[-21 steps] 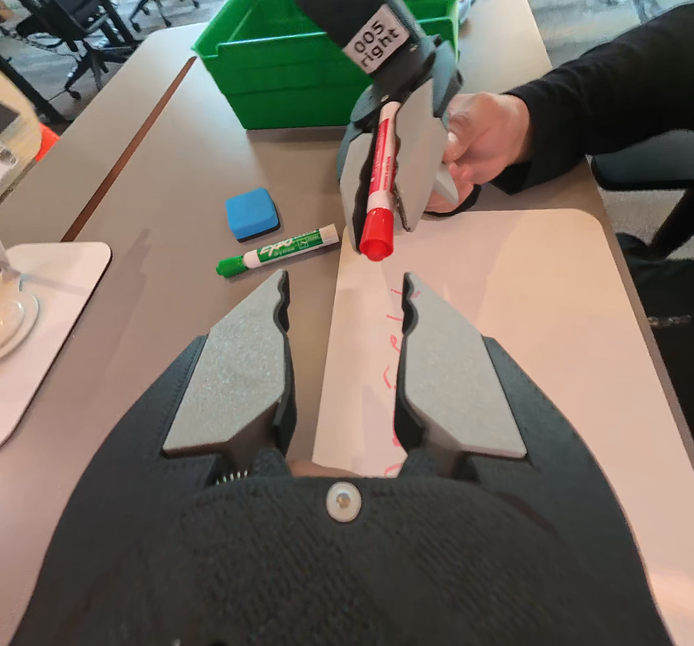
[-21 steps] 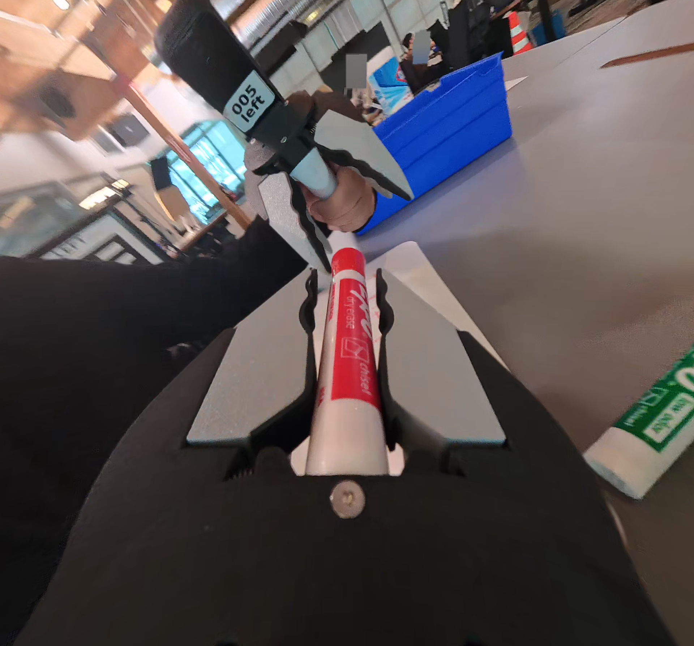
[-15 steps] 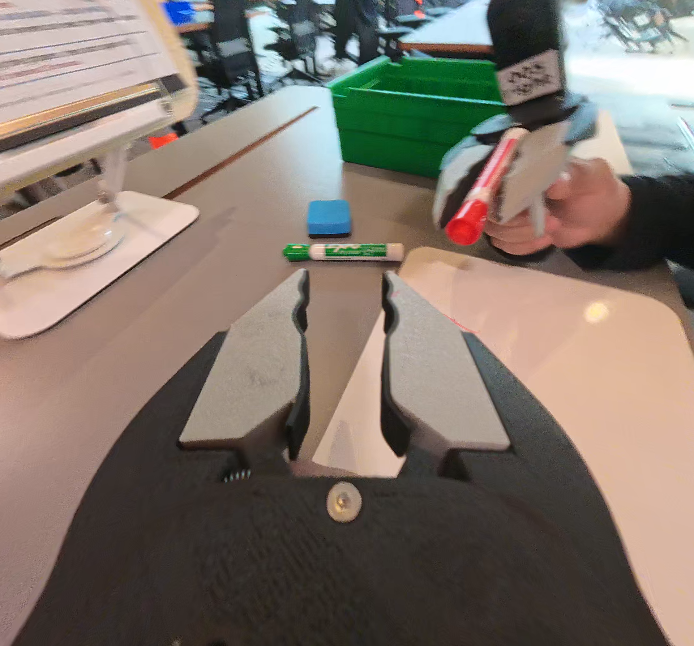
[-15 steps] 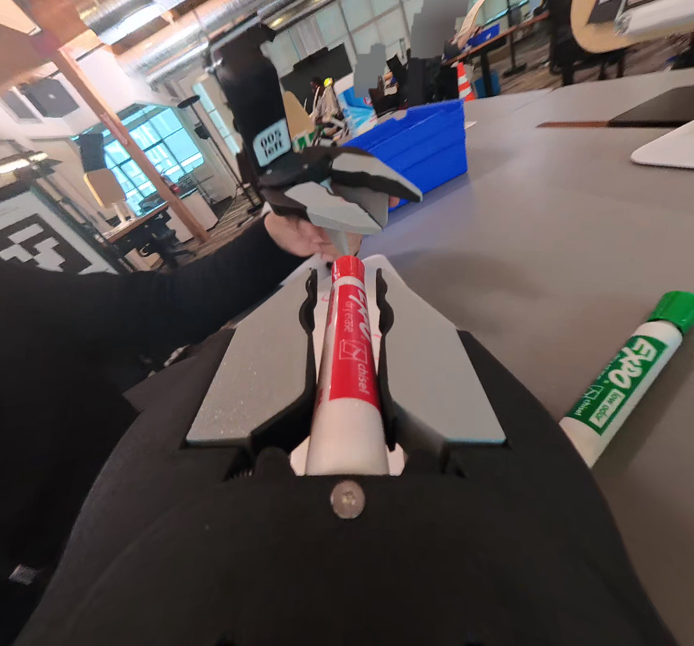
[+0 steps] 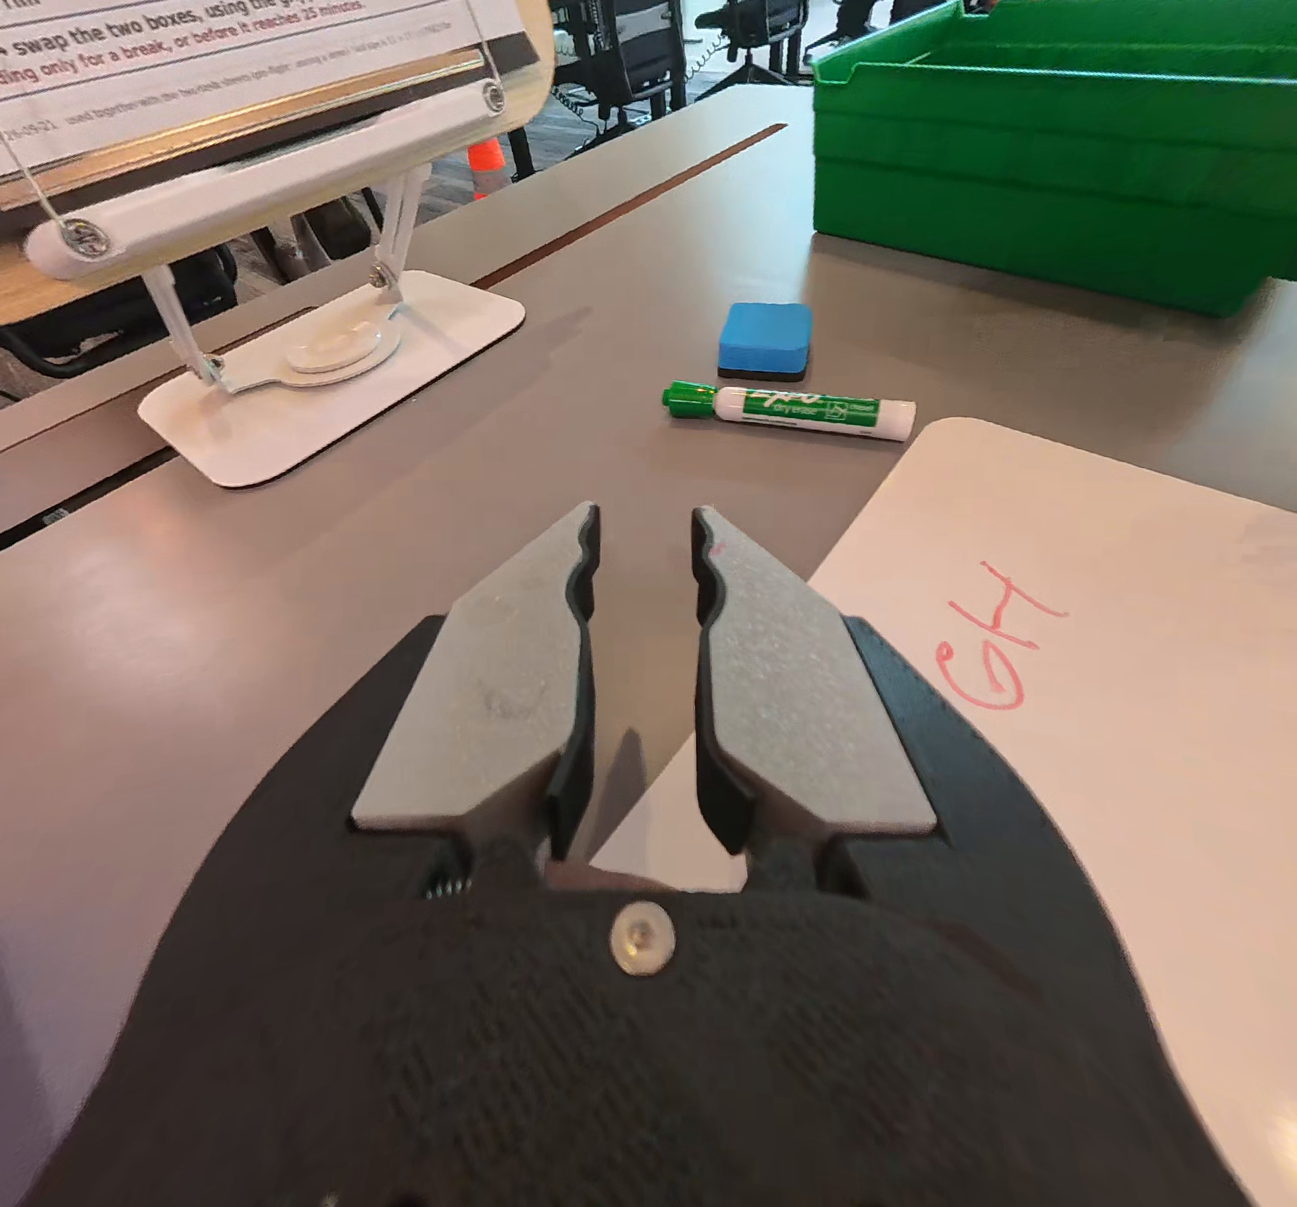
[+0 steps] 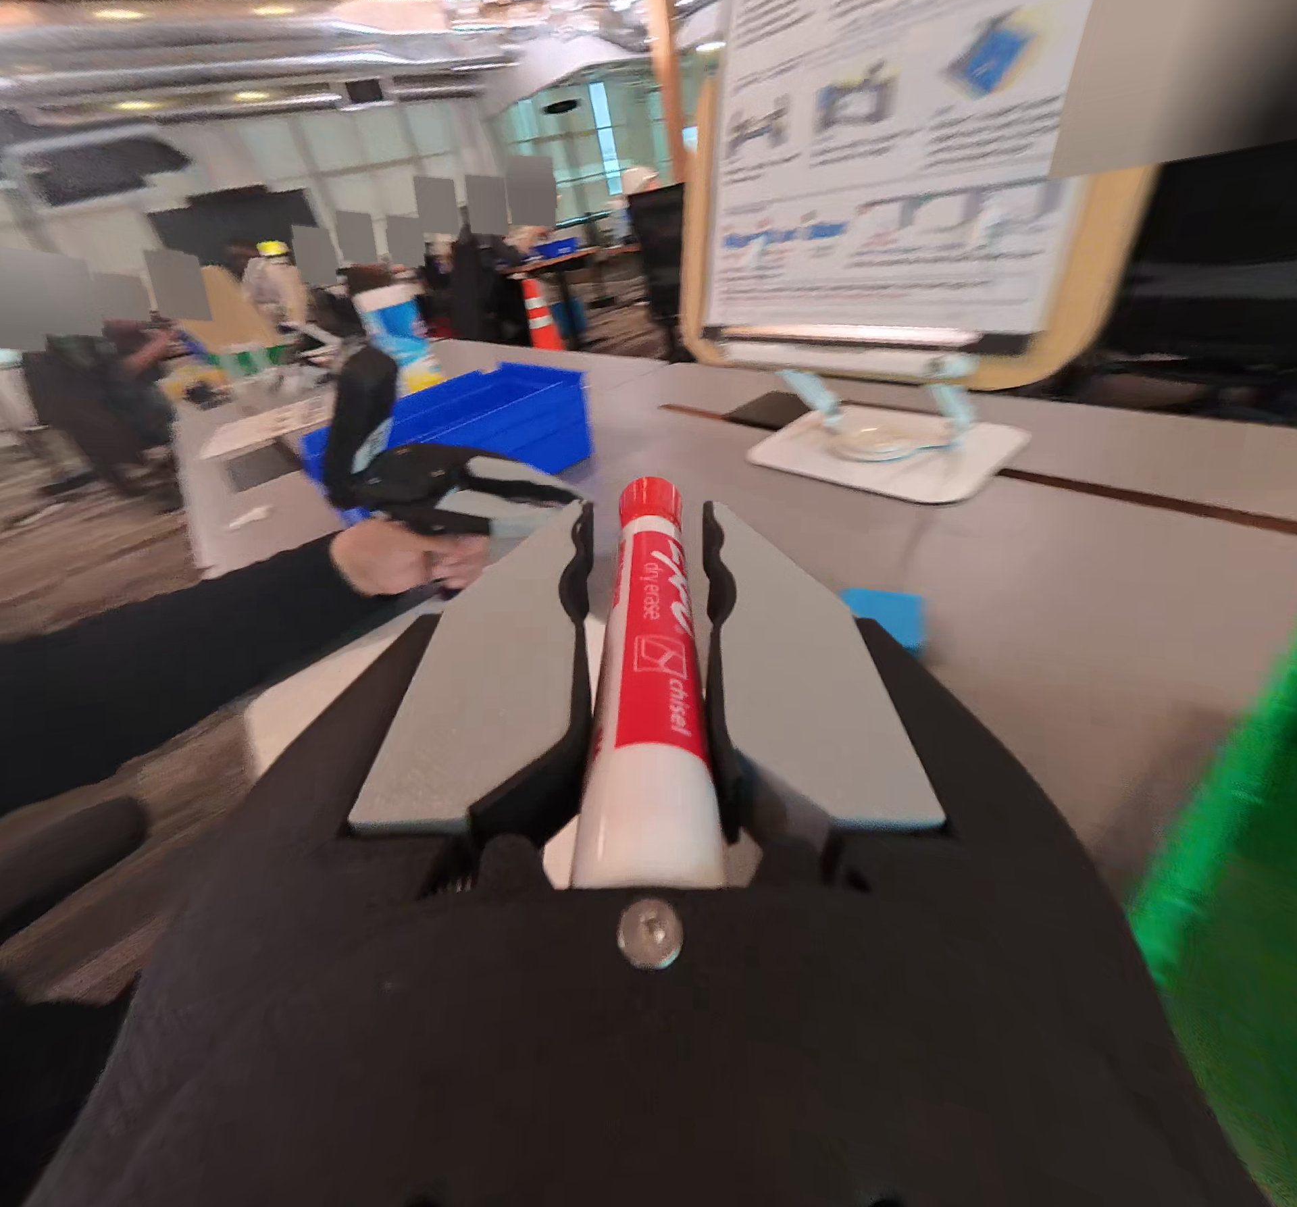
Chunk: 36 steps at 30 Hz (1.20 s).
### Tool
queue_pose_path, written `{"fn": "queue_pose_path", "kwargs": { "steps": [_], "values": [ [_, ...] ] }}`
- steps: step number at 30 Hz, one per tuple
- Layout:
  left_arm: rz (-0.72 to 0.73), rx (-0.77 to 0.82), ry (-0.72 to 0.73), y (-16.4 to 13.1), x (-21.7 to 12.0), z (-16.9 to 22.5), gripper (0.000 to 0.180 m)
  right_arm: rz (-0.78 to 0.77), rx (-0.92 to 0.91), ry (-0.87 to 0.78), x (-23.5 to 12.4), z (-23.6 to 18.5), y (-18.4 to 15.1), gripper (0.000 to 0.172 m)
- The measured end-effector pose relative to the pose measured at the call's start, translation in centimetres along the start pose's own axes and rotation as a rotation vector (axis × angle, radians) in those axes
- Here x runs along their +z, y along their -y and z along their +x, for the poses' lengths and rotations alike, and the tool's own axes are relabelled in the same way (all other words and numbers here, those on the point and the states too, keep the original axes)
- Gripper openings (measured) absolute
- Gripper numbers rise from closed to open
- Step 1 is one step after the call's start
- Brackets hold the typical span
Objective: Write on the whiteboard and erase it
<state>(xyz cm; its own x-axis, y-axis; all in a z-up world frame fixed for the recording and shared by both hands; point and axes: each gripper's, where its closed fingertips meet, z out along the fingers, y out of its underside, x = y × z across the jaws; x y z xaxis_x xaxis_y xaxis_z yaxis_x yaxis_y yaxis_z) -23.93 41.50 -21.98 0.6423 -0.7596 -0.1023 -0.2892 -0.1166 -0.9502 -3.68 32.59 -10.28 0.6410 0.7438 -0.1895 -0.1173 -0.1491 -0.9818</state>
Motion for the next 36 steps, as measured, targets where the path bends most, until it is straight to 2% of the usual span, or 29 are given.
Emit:
{"fn": "queue_pose_path", "kwargs": {
  "steps": [2,4,9,14,16,19,24,26,28,31,36],
  "values": [
    [0.004,-0.021,0.013,0.2,-0.3,-0.5,0.023,0.013,-0.013,-0.14,-2.9,3.6,1.9,0.03],
    [0.02,-0.038,0.016,0.7,-0.7,-0.8,0.022,-0.039,-0.025,-0.303,-5.6,8.0,2.3,0.03],
    [0.08,-0.075,0.051,2.0,-1.6,-1.8,0.019,-0.309,-0.059,-0.617,-10.4,17.5,-1.4,0.03],
    [0.09,-0.079,0.049,2.1,-1.7,-1.9,0.019,-0.501,-0.051,-0.695,-11.3,22.0,-4.8,0.03],
    [0.086,-0.077,0.047,2.1,-1.7,-1.9,0.019,-0.574,-0.031,-0.708,-11.3,23.2,-6.0,0.036],
    [0.083,-0.074,0.044,2.0,-1.6,-1.8,0.019,-0.652,0.001,-0.723,-11.2,24.5,-7.4,0.05],
    [0.089,-0.079,0.041,2.1,-1.7,-1.9,0.018,-0.659,-0.01,-0.72,-10.9,24.4,-7.2,0.049],
    [0.087,-0.079,0.039,2.1,-1.7,-1.9,0.018,-0.718,-0.035,-0.772,-12.1,24.9,-7.2,0.045],
    [0.085,-0.079,0.04,2.0,-1.7,-1.9,0.018,-0.695,-0.095,-0.802,-12.8,25.0,-5.6,0.042],
    [0.081,-0.077,0.034,1.9,-1.6,-1.8,0.018,-0.597,-0.079,-0.746,-12.0,23.1,-3.1,0.047],
    [0.075,-0.069,0.036,1.8,-1.5,-1.7,0.018,-0.454,-0.179,-0.597,-8.2,16.6,1.0,0.052]
  ]
}}
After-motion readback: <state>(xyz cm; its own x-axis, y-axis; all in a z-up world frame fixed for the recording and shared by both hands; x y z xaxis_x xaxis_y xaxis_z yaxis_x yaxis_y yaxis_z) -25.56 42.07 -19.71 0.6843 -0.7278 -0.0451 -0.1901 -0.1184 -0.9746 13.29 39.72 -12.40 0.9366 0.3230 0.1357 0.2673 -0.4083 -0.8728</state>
